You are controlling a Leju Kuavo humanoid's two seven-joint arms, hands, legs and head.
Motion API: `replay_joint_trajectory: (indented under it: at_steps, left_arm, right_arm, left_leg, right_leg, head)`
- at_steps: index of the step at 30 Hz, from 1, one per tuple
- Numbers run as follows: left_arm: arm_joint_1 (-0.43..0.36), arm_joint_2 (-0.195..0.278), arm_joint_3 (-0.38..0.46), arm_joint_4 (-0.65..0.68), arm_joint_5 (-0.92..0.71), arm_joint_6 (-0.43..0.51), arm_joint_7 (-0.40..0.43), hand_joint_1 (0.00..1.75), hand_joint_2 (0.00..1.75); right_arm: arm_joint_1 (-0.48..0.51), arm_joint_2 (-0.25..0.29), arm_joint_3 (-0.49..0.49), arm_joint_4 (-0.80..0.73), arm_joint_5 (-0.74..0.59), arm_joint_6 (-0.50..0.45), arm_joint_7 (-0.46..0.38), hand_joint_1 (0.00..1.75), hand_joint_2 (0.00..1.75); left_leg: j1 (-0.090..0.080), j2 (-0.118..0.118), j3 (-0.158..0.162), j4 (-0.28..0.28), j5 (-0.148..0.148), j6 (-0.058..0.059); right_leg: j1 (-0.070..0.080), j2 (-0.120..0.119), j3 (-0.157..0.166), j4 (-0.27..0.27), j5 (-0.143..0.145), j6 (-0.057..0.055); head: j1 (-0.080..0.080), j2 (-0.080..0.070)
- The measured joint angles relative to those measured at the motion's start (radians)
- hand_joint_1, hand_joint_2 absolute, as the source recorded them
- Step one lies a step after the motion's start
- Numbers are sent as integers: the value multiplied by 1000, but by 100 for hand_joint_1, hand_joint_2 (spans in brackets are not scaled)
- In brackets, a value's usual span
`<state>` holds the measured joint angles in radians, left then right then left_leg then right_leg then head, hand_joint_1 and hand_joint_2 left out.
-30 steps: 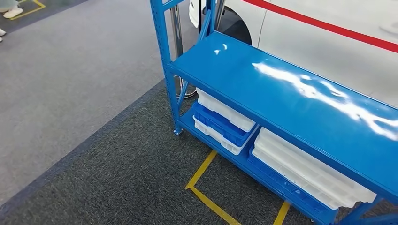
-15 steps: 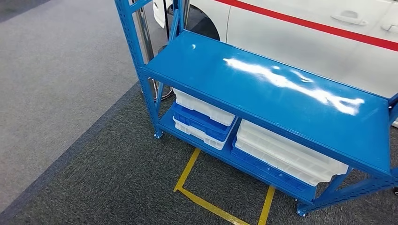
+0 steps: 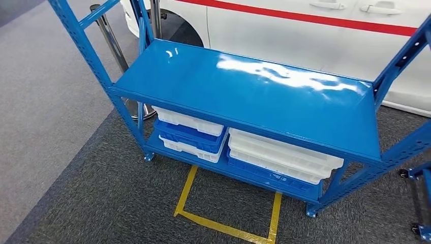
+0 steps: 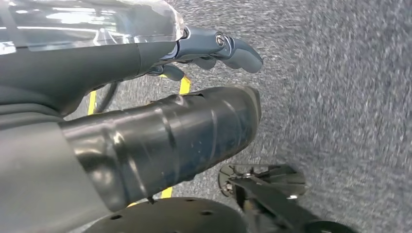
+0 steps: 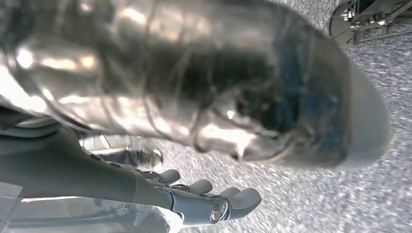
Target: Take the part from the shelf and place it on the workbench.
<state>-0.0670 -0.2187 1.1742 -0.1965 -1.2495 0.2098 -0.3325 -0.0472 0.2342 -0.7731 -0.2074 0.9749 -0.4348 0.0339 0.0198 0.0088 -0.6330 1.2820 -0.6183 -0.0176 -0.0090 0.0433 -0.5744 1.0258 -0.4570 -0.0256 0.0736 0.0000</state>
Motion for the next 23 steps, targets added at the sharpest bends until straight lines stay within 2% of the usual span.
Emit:
replay_joint_trajectory:
  at_steps: [1,2,3,4,5,7,8,9,10,11,12,13,14,15,16,18,19,20,22,23]
  left_arm:
    - [1,0,0,0,0,0,0,0,0]
    - [1,0,0,0,0,0,1,0,0]
    - [1,1,0,0,0,0,1,0,0]
    - [1,1,0,0,0,0,2,0,0]
    - [-1,2,0,0,0,0,2,0,0]
    - [-4,2,0,0,-1,0,3,0,0]
    - [-6,1,0,0,-1,0,4,0,0]
    - [-6,1,0,0,-1,1,4,0,0]
    - [-5,0,0,0,-2,1,4,0,0]
    - [-5,0,0,0,-2,1,5,0,0]
    - [-3,0,0,0,-3,1,5,0,0]
    - [-1,0,0,0,-3,1,6,0,0]
    - [0,0,0,0,-3,1,6,0,0]
    - [0,0,0,0,-4,0,6,0,0]
    - [-1,0,0,0,-4,0,6,0,0]
    - [-4,-1,0,0,-6,-1,6,0,87]
    - [-5,-1,-1,0,-8,-2,6,0,131]
    - [-5,-1,-1,0,-9,-2,6,0,175]
    - [-6,-1,-1,0,-12,-3,6,0,175]
    - [-7,-1,-1,0,-12,-4,6,0,175]
  right_arm:
    - [0,0,0,0,2,2,0,0,0]
    - [0,0,0,0,4,2,1,0,0]
    - [0,1,0,0,5,3,1,0,0]
    - [-1,2,0,1,7,3,2,0,0]
    - [-1,2,0,1,8,3,2,0,0]
    - [1,3,0,2,9,3,3,0,0]
    - [2,3,0,2,10,4,5,0,0]
    - [3,3,0,2,11,4,8,0,0]
    - [3,3,0,2,12,5,10,0,0]
    - [2,3,0,2,13,7,13,0,0]
    - [1,3,0,2,14,9,15,0,0]
    - [0,3,0,2,16,12,17,0,0]
    - [0,3,0,2,17,14,19,0,0]
    - [0,2,0,2,19,17,22,0,0]
    - [1,2,0,2,21,19,28,0,0]
    - [3,1,0,2,27,25,44,0,0]
    - [3,1,0,2,29,27,52,0,0]
    - [2,1,0,2,31,29,59,0,0]
    - [2,2,0,3,35,34,75,0,0]
    - [2,2,1,3,36,36,79,0,0]
  left_leg:
    - [0,-5,15,-50,41,4]
    - [0,-21,40,-121,86,9]
    - [0,-41,64,-186,117,14]
    - [0,-57,80,-232,134,18]
    - [-1,-68,87,-256,138,20]
    - [-2,-60,92,-267,137,26]
    - [-2,-50,95,-272,141,31]
    - [0,-41,99,-278,144,37]
    - [2,-29,101,-283,147,43]
    - [1,-17,102,-285,147,47]
    - [0,-5,102,-285,146,50]
    - [-1,8,102,-285,144,51]
    - [-1,18,103,-285,143,51]
    - [-1,26,104,-284,141,49]
    - [-1,31,107,-284,139,47]
    - [-2,39,113,-283,134,39]
    - [-4,41,114,-282,131,34]
    - [-7,43,115,-280,127,30]
    - [-9,42,115,-278,122,36]
    - [-10,42,116,-277,121,40]
  right_leg:
    - [0,15,3,0,-1,1]
    - [0,29,4,1,-1,2]
    - [1,41,5,2,-3,5]
    - [2,52,3,4,-3,10]
    - [1,61,0,5,-3,16]
    - [-1,77,-5,4,-1,31]
    - [-2,69,-7,8,-3,37]
    - [-1,49,-13,22,-13,43]
    - [0,22,-30,58,-36,48]
    - [-1,-7,-57,113,-66,52]
    - [-2,-24,-90,179,-99,57]
    - [-5,-31,-122,240,-124,62]
    - [-7,-33,-140,275,-130,65]
    - [-10,-35,-139,273,-118,68]
    - [-12,-38,-116,231,-90,69]
    - [-12,-51,-39,91,-29,64]
    - [-10,-56,-10,37,-12,57]
    - [-9,-59,5,6,-6,51]
    - [-8,-57,9,-3,-7,43]
    - [-9,-57,9,-4,-7,42]
  head:
    - [0,0]
    - [0,0]
    - [0,0]
    - [0,0]
    - [0,0]
    - [0,0]
    - [0,0]
    - [2,0]
    - [3,0]
    - [4,0]
    - [5,0]
    - [5,0]
    - [5,0]
    - [5,0]
    - [5,0]
    - [5,0]
    - [5,0]
    - [5,0]
    - [4,0]
    - [4,0]
